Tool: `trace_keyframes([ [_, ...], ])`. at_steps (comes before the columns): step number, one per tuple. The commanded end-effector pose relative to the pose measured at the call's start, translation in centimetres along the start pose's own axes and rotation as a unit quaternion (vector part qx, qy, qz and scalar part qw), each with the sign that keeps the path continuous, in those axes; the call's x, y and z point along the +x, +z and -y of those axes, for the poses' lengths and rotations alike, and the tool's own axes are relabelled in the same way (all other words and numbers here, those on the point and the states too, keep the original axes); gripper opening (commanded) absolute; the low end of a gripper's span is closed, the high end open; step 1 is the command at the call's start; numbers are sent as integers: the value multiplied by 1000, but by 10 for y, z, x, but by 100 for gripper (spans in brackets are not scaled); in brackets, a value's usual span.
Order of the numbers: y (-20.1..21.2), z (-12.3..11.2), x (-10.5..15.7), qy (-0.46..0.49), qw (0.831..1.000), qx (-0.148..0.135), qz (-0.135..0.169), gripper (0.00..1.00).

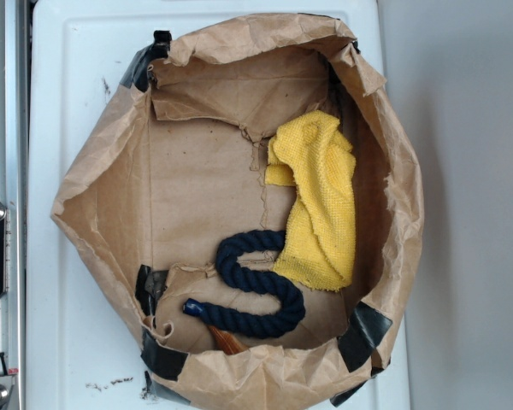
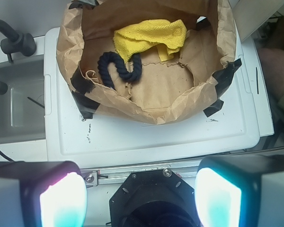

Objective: Grab the blue rope.

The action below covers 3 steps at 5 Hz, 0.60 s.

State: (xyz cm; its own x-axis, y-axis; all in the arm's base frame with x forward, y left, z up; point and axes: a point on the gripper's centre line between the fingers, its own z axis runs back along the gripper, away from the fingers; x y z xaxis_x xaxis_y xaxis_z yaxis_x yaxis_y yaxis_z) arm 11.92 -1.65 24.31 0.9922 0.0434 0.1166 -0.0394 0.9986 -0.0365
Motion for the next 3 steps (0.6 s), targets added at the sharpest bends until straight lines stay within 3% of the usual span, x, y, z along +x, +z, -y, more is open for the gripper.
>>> trace_keyframes([
  [1, 0, 0, 0, 0, 1000, 0, 0, 100],
  [2, 4, 14, 46, -2, 999, 13, 43, 100],
  [3, -4, 23, 86, -10, 999, 4, 48, 100],
])
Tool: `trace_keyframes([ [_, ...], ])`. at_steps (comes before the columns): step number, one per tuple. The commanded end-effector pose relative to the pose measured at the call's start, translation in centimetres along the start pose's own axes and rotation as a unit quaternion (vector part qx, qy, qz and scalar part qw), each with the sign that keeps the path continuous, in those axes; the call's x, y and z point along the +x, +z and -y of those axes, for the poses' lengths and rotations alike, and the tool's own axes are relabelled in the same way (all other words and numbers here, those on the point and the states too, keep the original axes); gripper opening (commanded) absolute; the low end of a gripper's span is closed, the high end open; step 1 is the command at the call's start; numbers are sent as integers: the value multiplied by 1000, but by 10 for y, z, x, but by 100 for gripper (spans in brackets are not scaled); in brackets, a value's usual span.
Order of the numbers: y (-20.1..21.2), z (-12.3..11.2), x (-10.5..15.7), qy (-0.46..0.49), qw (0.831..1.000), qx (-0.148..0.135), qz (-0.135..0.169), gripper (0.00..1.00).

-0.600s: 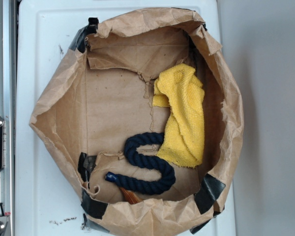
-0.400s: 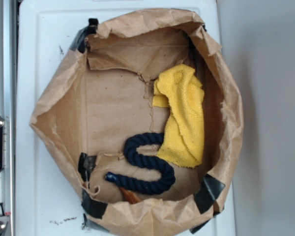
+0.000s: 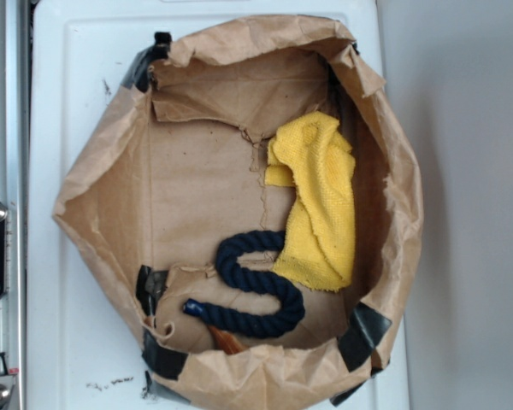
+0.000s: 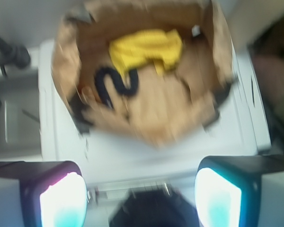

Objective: Grab the blue rope.

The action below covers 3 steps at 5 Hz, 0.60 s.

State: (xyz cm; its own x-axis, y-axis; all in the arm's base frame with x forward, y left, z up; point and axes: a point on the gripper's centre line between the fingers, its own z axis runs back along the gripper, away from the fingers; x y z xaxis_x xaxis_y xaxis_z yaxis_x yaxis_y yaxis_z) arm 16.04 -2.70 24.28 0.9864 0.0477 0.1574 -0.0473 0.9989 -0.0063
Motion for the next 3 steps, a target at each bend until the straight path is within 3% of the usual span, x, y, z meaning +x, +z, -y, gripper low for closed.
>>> trace_keyframes([
  [1, -33, 1, 71, -76, 996, -13, 46, 100],
  [3, -80, -45, 89, -115, 993, -3, 40, 100],
])
